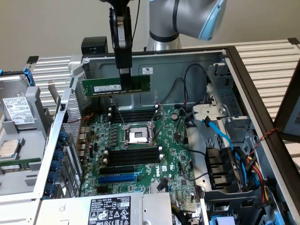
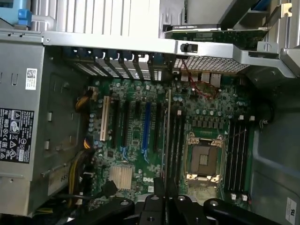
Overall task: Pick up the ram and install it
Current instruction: 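Pick up the ram and move it above insertion slot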
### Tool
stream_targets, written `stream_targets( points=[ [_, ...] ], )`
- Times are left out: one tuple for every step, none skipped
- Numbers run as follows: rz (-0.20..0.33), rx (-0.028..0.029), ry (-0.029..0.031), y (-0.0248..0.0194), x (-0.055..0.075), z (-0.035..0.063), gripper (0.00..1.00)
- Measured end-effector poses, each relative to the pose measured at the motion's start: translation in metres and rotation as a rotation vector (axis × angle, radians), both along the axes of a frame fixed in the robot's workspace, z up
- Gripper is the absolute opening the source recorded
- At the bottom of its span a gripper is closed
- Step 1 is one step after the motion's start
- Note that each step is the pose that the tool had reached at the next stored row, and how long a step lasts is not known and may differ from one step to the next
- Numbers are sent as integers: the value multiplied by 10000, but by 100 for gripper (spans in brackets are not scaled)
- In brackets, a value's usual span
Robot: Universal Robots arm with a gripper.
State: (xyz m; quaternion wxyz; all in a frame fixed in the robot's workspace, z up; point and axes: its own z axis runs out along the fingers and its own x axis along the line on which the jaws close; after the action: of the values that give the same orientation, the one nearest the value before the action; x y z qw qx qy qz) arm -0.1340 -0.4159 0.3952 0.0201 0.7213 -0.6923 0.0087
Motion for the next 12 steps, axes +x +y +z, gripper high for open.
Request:
stream_targets(
  points=[
    [0, -1, 1, 11, 45, -14, 13],
    [0, 0, 1, 35, 89, -28, 13],
    [1, 0, 3, 66, 113, -39, 13],
    [-2, 1, 2, 111, 129, -50, 13],
    [-1, 0, 2, 157, 133, -57, 13],
    [0, 1, 1, 202, 134, -62, 13],
    [0, 2, 0, 242, 134, -65, 13],
    [0, -3, 2, 254, 134, -63, 13],
    [0, -1, 1, 254, 134, -64, 13],
    [0, -1, 2, 254, 134, -64, 13],
    [0, 0, 2, 254, 134, -64, 13],
    [0, 0, 1, 254, 134, -64, 13]
  ],
)
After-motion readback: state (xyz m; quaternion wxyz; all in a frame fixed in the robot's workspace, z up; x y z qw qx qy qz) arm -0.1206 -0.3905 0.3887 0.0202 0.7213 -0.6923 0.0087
